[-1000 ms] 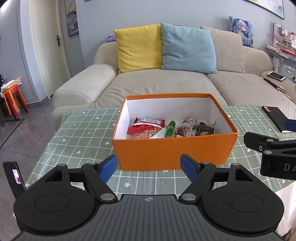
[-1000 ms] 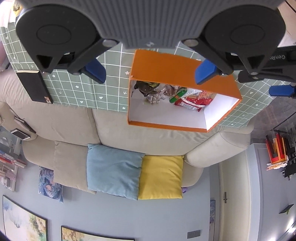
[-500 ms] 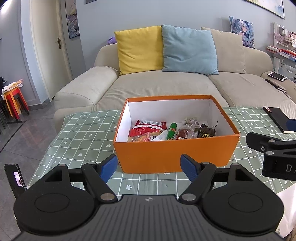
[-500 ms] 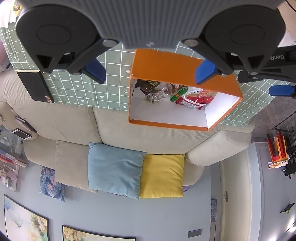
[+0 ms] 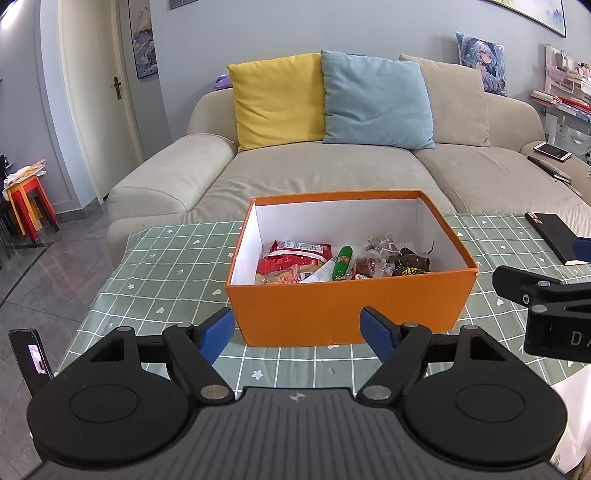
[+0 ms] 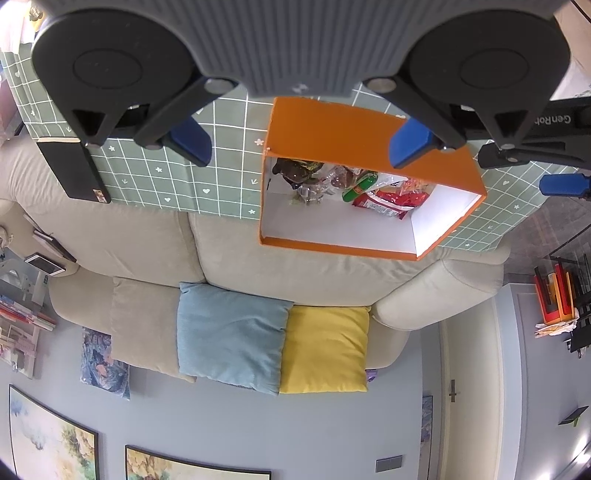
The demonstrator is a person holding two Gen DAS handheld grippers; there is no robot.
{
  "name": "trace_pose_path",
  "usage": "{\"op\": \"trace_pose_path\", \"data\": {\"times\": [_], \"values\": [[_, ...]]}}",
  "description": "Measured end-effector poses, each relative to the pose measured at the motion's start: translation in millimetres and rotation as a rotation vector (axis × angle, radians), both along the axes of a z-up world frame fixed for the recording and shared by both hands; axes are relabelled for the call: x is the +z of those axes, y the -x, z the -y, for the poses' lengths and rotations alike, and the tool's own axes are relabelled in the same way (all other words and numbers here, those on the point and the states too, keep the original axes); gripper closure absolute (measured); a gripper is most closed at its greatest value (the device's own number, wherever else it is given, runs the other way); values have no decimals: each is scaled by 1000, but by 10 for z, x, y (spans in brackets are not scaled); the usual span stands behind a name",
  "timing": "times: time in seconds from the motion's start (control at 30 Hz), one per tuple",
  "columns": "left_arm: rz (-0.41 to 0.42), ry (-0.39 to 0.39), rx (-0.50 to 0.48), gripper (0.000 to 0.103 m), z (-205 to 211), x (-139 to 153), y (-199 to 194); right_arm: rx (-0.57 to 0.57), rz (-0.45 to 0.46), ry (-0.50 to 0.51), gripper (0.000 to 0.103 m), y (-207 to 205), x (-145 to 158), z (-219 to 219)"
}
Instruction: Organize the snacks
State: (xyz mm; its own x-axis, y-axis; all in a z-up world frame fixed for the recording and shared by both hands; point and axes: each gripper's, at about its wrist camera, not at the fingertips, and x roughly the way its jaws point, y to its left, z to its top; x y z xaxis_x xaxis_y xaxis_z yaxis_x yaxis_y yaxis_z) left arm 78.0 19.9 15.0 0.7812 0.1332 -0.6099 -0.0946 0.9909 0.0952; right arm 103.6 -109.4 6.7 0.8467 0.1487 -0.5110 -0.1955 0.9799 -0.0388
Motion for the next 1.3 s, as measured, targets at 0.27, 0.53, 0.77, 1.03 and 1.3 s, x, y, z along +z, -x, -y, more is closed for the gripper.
{"op": "trace_pose_path", "data": {"times": [0.27, 0.53, 0.77, 1.03, 1.3], "values": [[3, 0, -1, 12, 2, 8, 5, 7, 3, 4, 4, 5, 6, 1], [5, 1, 1, 12, -3, 11, 2, 7, -1, 6, 4, -4, 1, 3], [-1, 10, 6, 12, -20, 25, -7, 10, -3, 6, 4, -8, -4, 0], [-2, 10, 15, 12, -28, 19, 4, 12, -3, 5, 4, -4, -5, -2], [1, 3, 16, 12, -32, 19, 3, 14, -5, 7, 4, -5, -5, -7]]}}
